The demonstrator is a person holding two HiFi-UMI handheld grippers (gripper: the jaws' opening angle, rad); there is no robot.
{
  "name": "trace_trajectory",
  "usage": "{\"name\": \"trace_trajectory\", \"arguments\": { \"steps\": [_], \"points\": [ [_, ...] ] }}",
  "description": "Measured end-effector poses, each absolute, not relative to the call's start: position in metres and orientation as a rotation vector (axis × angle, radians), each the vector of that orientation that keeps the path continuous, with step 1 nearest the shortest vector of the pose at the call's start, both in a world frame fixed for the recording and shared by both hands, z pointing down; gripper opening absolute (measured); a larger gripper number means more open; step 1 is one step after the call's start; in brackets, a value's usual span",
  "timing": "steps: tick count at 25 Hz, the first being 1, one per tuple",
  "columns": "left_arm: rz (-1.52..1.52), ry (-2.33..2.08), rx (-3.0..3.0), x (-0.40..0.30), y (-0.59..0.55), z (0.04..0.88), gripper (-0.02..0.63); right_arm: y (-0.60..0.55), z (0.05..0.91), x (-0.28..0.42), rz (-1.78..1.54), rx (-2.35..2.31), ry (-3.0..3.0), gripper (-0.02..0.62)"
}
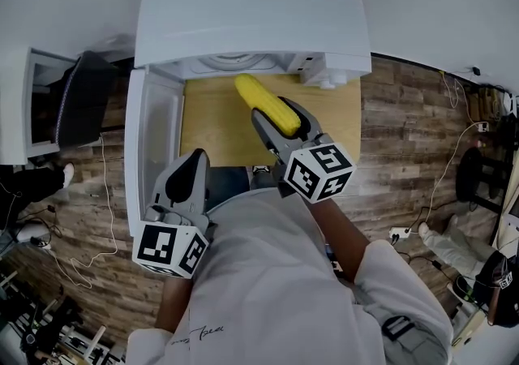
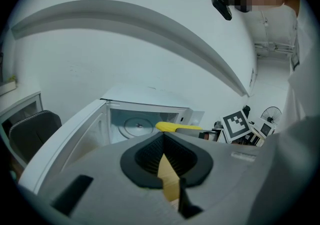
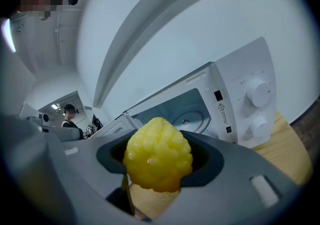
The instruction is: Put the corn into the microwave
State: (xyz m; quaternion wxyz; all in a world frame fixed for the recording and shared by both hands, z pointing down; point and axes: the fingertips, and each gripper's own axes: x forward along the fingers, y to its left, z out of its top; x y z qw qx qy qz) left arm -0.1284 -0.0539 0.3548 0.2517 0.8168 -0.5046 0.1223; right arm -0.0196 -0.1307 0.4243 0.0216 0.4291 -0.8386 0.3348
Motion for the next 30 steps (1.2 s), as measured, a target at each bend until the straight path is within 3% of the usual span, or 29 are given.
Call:
{"name": "trace_trajectory", "arguments": {
  "steps": [30],
  "points": [
    [0.367,-1.359,2.190,-0.151,-0.067,0.363,-0.011,-0.192,0.474,-0.045,0.993,1.389,-2.483,0.261]
  ]
}}
